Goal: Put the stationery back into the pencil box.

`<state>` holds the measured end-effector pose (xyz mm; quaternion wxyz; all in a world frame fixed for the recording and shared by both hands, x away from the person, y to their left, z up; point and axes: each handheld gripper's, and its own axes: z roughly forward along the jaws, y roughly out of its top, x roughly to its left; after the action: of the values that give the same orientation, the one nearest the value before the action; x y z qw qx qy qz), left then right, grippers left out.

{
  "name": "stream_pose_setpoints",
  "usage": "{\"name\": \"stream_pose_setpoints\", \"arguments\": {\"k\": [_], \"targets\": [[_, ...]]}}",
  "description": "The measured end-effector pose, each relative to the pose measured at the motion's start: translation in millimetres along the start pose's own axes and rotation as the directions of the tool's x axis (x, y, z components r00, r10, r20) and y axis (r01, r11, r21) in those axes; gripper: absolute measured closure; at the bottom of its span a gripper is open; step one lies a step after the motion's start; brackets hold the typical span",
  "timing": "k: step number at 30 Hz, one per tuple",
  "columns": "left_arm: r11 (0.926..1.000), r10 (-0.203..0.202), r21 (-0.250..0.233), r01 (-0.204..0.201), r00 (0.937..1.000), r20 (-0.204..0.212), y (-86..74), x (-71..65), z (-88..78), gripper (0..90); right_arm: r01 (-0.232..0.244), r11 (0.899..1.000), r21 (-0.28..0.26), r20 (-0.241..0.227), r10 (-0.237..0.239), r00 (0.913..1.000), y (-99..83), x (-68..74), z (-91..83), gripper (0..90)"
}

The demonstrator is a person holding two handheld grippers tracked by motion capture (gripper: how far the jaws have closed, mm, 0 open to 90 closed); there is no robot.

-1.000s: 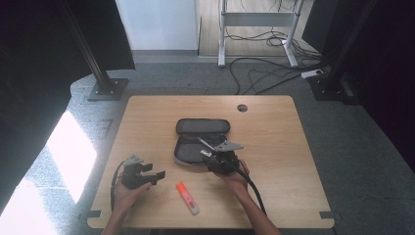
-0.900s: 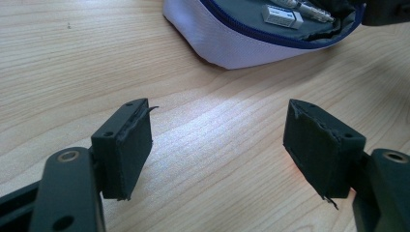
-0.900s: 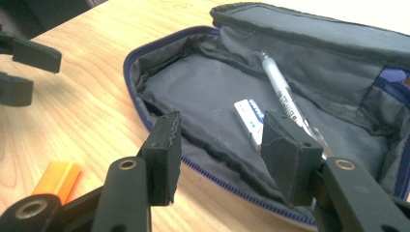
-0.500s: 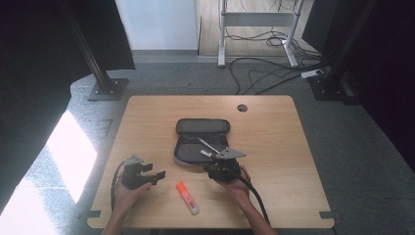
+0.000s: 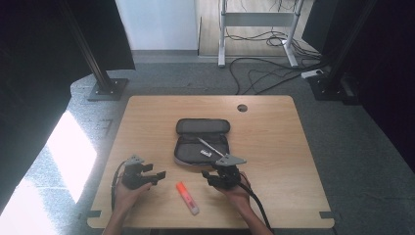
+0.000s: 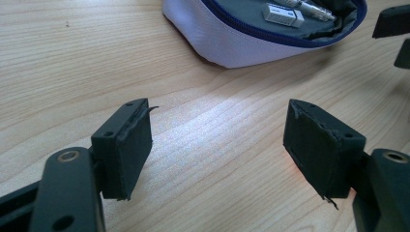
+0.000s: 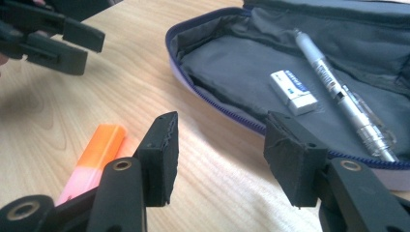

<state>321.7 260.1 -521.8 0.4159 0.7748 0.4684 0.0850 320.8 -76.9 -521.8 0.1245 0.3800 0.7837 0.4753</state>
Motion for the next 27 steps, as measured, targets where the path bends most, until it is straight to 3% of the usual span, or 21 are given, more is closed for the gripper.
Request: {"name": "stream_pose_setpoints", "arguments": {"k": [16,27], "targets": [[1.0,0.003,-0.006,-0.003,1.0,0.0,0.6,-0.6,-1.6,26.3,0.011,1.0,0.007,-0.022,-0.011,0.9997,-9.3,13.4,-9.9,43.9],[0.9999,0.004,-0.011,-0.004,1.0,0.003,1.2,-0.9,-2.8,26.3,0.01,1.0,0.02,-0.064,-0.008,0.9979,-13.4,27.4,-10.3,42.1]]}}
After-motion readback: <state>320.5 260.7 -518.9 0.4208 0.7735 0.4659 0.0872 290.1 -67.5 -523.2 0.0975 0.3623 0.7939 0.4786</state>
